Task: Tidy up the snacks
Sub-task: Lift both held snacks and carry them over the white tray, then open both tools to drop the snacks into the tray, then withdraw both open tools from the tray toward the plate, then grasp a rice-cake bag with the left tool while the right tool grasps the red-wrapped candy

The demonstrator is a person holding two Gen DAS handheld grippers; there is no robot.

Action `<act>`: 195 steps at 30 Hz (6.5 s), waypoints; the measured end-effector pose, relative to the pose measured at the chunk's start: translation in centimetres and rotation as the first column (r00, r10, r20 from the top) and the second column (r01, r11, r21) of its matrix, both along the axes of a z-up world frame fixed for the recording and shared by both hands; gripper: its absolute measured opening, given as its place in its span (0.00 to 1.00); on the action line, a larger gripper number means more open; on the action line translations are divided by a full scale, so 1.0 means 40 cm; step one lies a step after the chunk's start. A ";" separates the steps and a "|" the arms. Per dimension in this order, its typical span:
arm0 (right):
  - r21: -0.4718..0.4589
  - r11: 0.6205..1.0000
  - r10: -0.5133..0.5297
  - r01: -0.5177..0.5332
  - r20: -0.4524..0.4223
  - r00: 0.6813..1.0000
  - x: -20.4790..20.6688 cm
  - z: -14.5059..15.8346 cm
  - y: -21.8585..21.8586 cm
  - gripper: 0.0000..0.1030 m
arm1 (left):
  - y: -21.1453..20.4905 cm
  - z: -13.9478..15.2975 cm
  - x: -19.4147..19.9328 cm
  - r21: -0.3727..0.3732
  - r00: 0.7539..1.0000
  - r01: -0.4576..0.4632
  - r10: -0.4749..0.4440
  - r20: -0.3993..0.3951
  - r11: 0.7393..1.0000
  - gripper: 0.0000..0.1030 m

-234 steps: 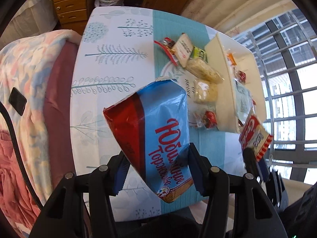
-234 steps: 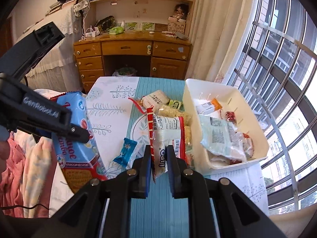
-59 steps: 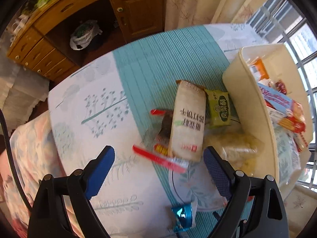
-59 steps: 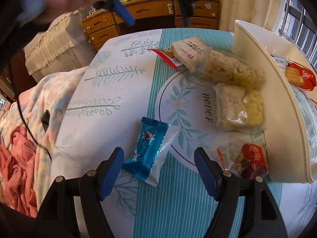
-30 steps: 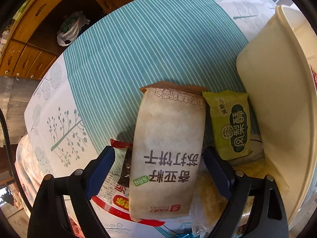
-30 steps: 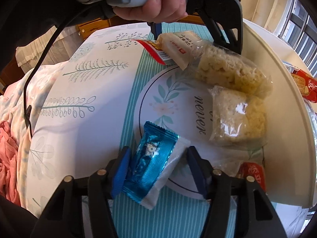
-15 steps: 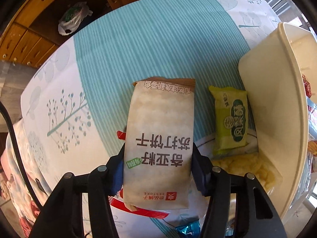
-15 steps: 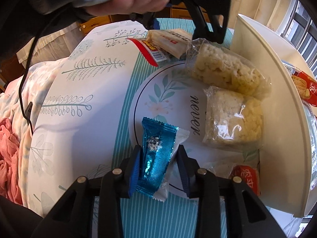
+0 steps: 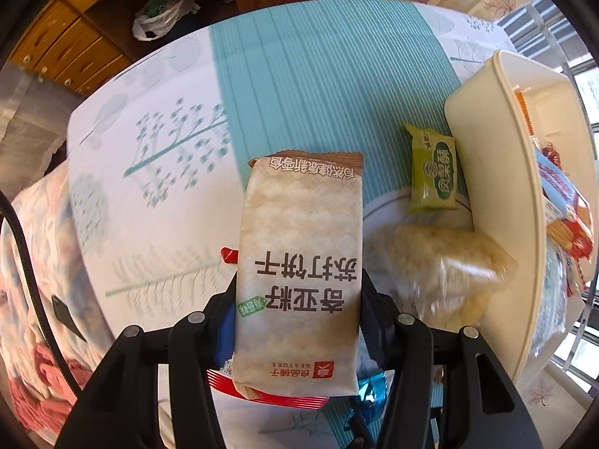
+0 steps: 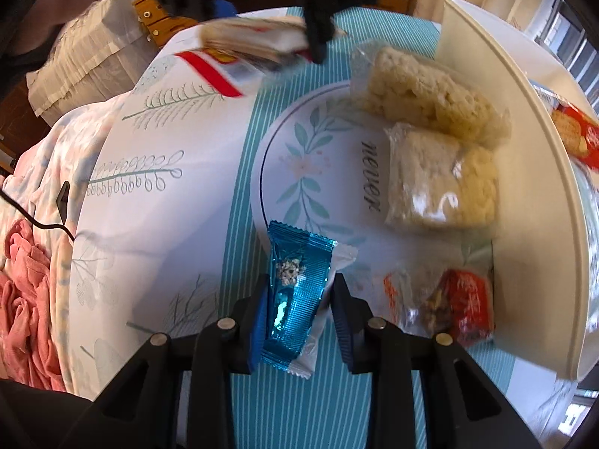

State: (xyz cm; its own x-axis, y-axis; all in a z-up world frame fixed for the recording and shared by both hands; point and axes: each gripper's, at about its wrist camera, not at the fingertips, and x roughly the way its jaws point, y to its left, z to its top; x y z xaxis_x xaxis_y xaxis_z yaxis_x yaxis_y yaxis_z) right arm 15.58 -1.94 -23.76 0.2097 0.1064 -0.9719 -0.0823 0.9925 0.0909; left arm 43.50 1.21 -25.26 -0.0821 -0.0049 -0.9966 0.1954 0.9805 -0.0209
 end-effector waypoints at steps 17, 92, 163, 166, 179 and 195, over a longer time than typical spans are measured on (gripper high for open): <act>0.090 0.987 -0.120 0.132 -0.121 0.985 -0.159 0.101 -0.016 0.30 | 0.190 0.177 -0.286 -0.058 0.994 -0.106 0.106 0.007 0.993 0.52; 0.151 0.988 0.028 -0.028 0.002 1.000 -0.021 0.340 -0.657 0.31 | -0.348 0.305 -0.476 -0.614 0.882 -0.235 0.430 0.191 0.754 0.53; 0.231 0.959 -0.167 0.167 -0.020 0.986 -0.154 0.372 -0.279 0.57 | 0.154 0.322 -0.665 -0.577 0.909 -0.265 0.400 0.118 0.773 0.89; 0.237 0.949 -0.206 0.206 -0.025 0.978 -0.173 0.362 -0.231 0.57 | 0.190 0.325 -0.663 -0.565 0.923 -0.234 0.363 0.126 0.791 0.89; 0.265 0.884 -0.386 0.384 -0.047 0.921 -0.222 0.320 -0.127 0.57 | 0.269 0.303 -0.627 -0.461 0.975 -0.114 0.189 0.120 0.880 0.89; 0.266 0.765 -0.584 0.586 -0.098 0.806 -0.204 0.202 -0.156 0.57 | 0.230 0.210 -0.481 -0.269 0.997 -0.038 0.055 0.057 0.962 0.89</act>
State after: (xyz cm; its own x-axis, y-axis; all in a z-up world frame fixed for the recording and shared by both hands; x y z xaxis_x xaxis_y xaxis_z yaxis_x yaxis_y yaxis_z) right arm 7.40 -8.18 -15.69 0.3096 0.2227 -0.9244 0.5084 0.7828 0.3588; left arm 24.24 10.41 -16.87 -0.0120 -0.2745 -0.9615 0.1589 0.9488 -0.2729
